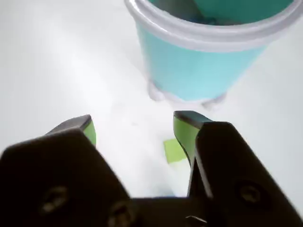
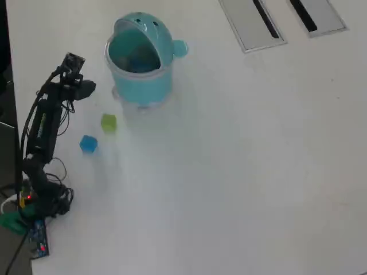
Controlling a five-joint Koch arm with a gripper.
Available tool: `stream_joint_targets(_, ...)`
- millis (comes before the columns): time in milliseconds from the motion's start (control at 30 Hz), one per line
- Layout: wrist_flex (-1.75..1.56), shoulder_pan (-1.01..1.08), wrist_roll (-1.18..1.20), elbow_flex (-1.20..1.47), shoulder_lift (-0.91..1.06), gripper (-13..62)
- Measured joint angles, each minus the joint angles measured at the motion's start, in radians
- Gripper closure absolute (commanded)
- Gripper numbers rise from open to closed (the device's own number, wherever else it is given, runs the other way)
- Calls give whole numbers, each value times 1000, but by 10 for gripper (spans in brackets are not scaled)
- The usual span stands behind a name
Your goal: Grasp RGB lego blocks and put them in the bin one by one.
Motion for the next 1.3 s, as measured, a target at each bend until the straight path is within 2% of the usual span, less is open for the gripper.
stream_joint_targets(333, -311, 2, -40, 459, 104, 200)
stream_joint_targets(767, -603, 57, -95, 816, 164, 202)
stream_joint_targets(1300, -873, 81, -147, 1003, 126, 203)
